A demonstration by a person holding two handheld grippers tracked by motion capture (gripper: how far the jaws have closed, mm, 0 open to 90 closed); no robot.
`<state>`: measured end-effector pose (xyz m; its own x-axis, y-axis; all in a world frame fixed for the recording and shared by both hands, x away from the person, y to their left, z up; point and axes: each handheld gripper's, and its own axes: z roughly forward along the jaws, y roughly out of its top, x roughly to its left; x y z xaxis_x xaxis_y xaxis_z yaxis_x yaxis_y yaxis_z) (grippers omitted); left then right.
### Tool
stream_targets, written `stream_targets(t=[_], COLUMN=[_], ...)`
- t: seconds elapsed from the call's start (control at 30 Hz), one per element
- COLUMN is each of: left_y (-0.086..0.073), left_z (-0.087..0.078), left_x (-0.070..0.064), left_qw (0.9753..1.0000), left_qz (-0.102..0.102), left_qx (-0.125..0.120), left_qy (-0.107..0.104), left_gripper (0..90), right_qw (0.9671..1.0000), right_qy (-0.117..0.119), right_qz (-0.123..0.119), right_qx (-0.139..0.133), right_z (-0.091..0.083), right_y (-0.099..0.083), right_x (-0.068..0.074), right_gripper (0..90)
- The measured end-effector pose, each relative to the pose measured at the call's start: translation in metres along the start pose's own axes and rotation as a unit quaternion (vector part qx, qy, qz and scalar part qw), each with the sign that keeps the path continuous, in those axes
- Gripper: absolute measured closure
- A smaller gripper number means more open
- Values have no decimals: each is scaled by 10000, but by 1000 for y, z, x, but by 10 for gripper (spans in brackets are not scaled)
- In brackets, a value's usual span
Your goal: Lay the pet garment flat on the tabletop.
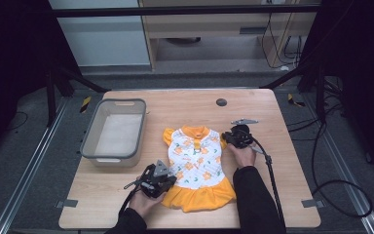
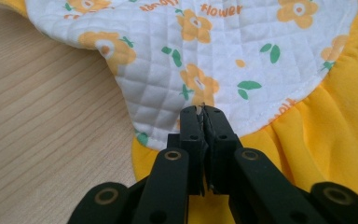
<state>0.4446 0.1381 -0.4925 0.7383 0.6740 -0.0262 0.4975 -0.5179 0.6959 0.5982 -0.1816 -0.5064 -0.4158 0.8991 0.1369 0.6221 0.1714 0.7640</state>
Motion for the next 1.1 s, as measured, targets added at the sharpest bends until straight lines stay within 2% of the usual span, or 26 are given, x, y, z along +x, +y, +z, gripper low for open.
stream_targets(t=[0.07, 0.13, 0.2, 0.3, 0.4, 0.47, 0.53, 0.6, 0.67, 0.7, 0.73, 0.8, 0.87, 0.93, 1.0, 1.1], left_y=[0, 0, 0, 0, 0, 0, 0, 0, 0, 0, 0, 0, 2, 7, 13, 25], left_z=[0, 0, 0, 0, 0, 0, 0, 0, 0, 0, 0, -1, -5, -13, -21, -28], left_x=[0, 0, -1, -1, -1, -2, -2, -3, -4, -4, -4, -4, -2, 1, 6, 16], left_qw=[10000, 10000, 10000, 10000, 10000, 10000, 10000, 10000, 10000, 10000, 10000, 9999, 9998, 9995, 9987, 9975], left_qz=[-3, -1, 5, 4, 7, 14, 21, 21, 29, 30, 27, -12, -44, -94, -157, -233], left_qx=[1, -2, 3, -8, -9, -7, -3, -3, -4, 0, -6, -24, -99, -277, -465, -672], left_qy=[4, 2, 16, 10, -3, 1, -36, -57, -66, -62, -70, -114, -146, -143, -101, 52], left_gripper=[868, 869, 869, 869, 869, 870, 871, 871, 871, 871, 869, 844, 834, 829, 829, 834], right_qw=[10000, 9999, 9997, 9997, 9987, 9977, 9969, 9965, 9964, 9964, 9975, 9974, 9977, 9973, 9971, 9969], right_qy=[-36, -63, -152, -204, -346, -499, -654, -785, -828, -817, -688, -683, -590, -537, -359, -29], right_qz=[-43, -59, -171, -106, -4, 34, 26, -6, -97, -167, -153, -206, -171, -228, -299, -354], right_qx=[48, 66, 84, -100, -372, -455, -433, -291, -171, -152, -106, -107, -273, -435, -600, -698], right_z=[0, -1, -2, -5, -12, -16, -18, -15, -12, -11, -11, -12, -22, -33, -48, -68], right_y=[0, 0, 1, 0, 2, 4, 4, 2, 1, 0, 1, 1, 6, 10, 13, 12], right_x=[1, 2, 4, 4, -1, -4, -6, -7, -5, -4, -4, -4, -4, -4, -2, 6], right_gripper=[882, 896, 900, 900, 900, 900, 900, 900, 900, 900, 896, 890, 842, 830, 864, 900])
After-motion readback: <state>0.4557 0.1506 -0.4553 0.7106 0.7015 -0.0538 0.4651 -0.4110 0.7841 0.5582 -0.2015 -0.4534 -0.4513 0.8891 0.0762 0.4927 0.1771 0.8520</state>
